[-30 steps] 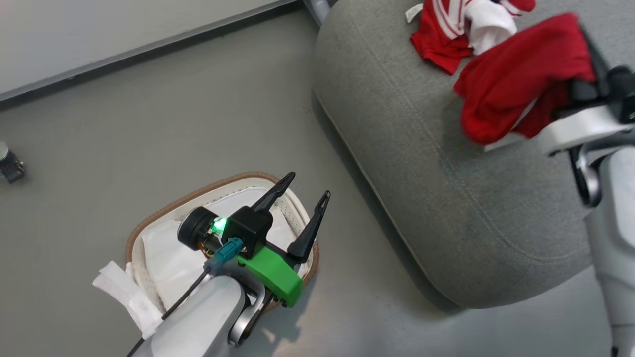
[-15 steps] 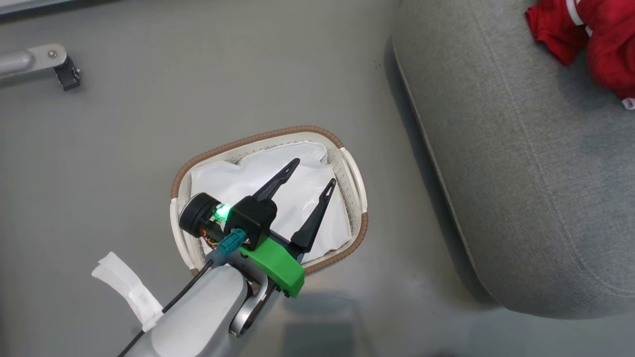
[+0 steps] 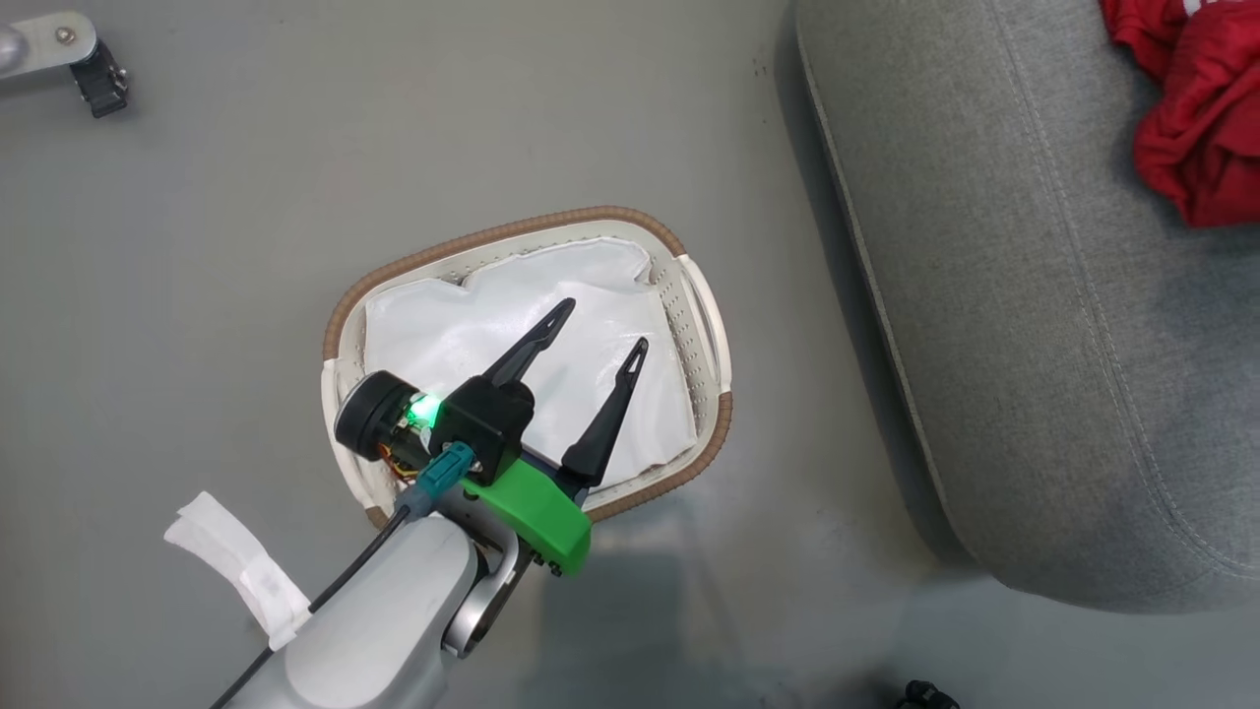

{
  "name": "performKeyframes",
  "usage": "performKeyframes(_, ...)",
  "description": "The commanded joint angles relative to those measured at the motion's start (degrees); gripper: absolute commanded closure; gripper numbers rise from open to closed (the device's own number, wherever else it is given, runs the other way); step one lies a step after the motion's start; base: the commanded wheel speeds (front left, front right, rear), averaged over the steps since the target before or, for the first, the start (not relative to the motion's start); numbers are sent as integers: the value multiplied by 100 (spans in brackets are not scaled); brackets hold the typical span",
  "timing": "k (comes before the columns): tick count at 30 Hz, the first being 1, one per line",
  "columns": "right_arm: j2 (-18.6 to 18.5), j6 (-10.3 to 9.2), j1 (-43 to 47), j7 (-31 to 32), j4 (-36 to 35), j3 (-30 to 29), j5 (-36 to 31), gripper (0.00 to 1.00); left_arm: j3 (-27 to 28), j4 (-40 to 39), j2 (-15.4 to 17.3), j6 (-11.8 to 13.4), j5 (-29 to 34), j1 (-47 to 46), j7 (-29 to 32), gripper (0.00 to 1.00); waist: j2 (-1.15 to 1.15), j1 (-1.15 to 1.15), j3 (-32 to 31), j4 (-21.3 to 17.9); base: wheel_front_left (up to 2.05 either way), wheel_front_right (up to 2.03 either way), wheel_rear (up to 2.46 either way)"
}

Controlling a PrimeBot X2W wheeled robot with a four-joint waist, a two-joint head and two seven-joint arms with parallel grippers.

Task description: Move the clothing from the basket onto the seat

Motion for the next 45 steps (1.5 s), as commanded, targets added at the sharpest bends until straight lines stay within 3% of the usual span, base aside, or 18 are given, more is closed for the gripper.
performKeyframes(1,53,-8,130,-37,-54,-64,-2,0,-2,-17,45,15,6,-67,-3,0,0,-1,-58,-81,0,0,0)
performKeyframes(14,722,-8,1715,-42,-1609,220,607,0,117,22,5,71,-176,165,-80,0,0,-1,-515,-356,0,0,0)
performKeyframes(21,618,-8,2177,-42,-1921,451,839,0,272,106,-82,73,-280,373,-120,0,0,-1,-1003,-288,0,0,0)
performKeyframes(33,284,-8,2297,93,-2231,758,1113,0,1078,18,-310,99,-375,1124,-126,0,0,-1,-2029,255,0,0,0)
performKeyframes(38,388,-8,2402,170,-2331,914,1231,0,1645,-80,-406,124,-363,1611,-127,0,0,-1,-2362,579,0,0,0)
performKeyframes(45,813,-8,2595,92,-2420,1316,1299,0,2392,-219,-561,158,-157,2319,-121,0,0,-1,-2688,971,0,0,0)
